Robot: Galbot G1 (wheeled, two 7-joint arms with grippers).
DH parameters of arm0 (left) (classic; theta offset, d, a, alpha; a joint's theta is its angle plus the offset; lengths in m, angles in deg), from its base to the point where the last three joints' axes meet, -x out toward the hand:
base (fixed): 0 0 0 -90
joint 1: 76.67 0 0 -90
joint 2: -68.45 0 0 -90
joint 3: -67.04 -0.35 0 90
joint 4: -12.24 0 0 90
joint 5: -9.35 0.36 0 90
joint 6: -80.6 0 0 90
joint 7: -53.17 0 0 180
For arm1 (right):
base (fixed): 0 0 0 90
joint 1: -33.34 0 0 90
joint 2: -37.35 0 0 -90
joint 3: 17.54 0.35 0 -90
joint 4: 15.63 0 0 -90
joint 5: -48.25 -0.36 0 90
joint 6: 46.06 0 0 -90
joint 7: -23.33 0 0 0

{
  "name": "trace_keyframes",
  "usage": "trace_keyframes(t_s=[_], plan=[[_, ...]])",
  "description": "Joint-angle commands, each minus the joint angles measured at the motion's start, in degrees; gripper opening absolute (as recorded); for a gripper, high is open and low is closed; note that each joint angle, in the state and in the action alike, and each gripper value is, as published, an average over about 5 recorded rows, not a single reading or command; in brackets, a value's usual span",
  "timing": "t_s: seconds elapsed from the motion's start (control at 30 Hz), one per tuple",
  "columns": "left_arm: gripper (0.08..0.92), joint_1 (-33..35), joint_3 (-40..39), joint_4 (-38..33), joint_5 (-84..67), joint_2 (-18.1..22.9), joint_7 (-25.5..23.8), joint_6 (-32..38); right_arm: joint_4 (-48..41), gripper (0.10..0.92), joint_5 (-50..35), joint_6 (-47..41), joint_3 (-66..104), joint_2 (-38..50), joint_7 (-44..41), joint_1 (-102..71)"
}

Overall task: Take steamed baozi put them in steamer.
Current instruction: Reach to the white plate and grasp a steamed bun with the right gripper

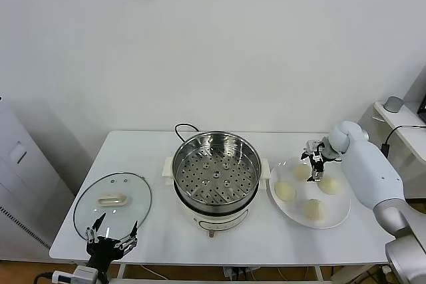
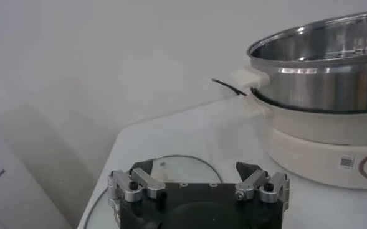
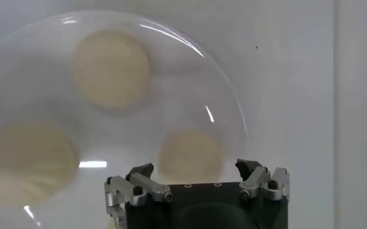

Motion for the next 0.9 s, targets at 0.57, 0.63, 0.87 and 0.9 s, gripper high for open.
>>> trace_keyframes(t_s=[0.57, 0.63, 0.87, 0.9], plan=[[0.823, 0.23, -0.23, 0.47, 0.27, 0.15, 0.03, 0.13, -2.19, 0.821, 3.13, 0.22, 1.68, -1.23, 3.27, -0.55], [0.823, 0.12, -0.22, 0.51, 0.27, 0.11, 0.02, 0.11, -2.12, 0.801, 3.04, 0.26, 1.68, -1.13, 3.12, -0.57], [0.823, -0.15, -0.36, 0.76, 0.27, 0.10, 0.00, 0.09, -1.42, 0.626, 2.06, 0.18, 1.71, -0.94, 1.66, -0.71], [0.823, -0.14, -0.37, 0.75, 0.27, 0.09, 0.00, 0.09, -1.26, 0.599, 1.85, 0.10, 1.67, -0.84, 1.45, -0.66]])
